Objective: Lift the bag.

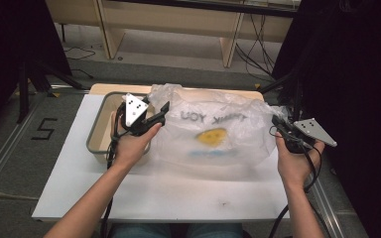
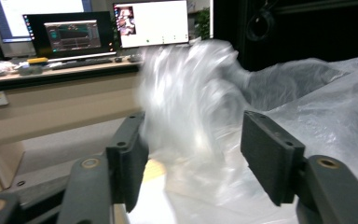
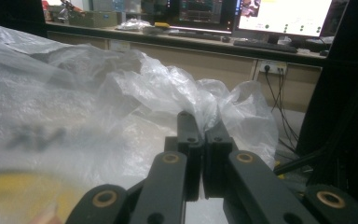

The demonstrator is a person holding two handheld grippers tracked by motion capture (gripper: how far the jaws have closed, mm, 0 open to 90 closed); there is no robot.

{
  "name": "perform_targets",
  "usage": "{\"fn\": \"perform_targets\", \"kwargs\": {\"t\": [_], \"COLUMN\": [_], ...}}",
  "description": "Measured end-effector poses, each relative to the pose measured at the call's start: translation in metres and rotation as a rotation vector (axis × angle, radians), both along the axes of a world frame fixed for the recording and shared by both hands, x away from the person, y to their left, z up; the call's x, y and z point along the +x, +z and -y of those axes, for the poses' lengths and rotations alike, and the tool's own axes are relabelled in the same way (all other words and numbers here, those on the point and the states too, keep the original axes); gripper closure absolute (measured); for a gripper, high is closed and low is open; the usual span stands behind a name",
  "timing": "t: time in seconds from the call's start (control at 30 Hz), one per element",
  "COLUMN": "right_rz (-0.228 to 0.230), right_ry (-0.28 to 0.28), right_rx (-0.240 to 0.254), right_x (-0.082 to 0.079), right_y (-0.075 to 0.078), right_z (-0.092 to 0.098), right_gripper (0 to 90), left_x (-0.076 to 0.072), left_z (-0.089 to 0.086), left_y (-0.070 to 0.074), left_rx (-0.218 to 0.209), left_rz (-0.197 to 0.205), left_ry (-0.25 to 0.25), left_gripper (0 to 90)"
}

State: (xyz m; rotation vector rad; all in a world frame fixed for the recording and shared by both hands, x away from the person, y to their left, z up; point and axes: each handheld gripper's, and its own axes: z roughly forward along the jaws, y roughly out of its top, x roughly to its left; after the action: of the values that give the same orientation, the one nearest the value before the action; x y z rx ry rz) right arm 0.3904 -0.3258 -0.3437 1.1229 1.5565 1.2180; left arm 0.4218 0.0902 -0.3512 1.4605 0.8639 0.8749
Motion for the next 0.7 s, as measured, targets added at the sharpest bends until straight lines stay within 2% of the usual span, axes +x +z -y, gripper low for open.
{"fn": "perform_targets", "kwargs": {"t": [0.1, 0.27, 0.7], "right_rz": [-0.007, 0.008, 0.021], "right_ry": [-0.006, -0.017, -0.048], "right_rx": [0.0, 0.0, 0.011], "right_x": [0.002, 0.004, 0.021], "right_y": [-0.001, 0.0, 0.007], "right_z": [-0.001, -0.003, -0.005], "right_gripper": [88.3, 86.8, 79.5], "left_x": [-0.001, -0.004, -0.002], "left_z": [-0.004, -0.008, -0.002], "left_y": [-0.001, -0.005, -0.017], "left_rx": [-0.009, -0.01, -0.013], "left_rz": [-0.009, -0.031, -0.083], "left_ry": [0.011, 0.006, -0.02], "left_gripper": [37.3, 36.9, 59.8]}}
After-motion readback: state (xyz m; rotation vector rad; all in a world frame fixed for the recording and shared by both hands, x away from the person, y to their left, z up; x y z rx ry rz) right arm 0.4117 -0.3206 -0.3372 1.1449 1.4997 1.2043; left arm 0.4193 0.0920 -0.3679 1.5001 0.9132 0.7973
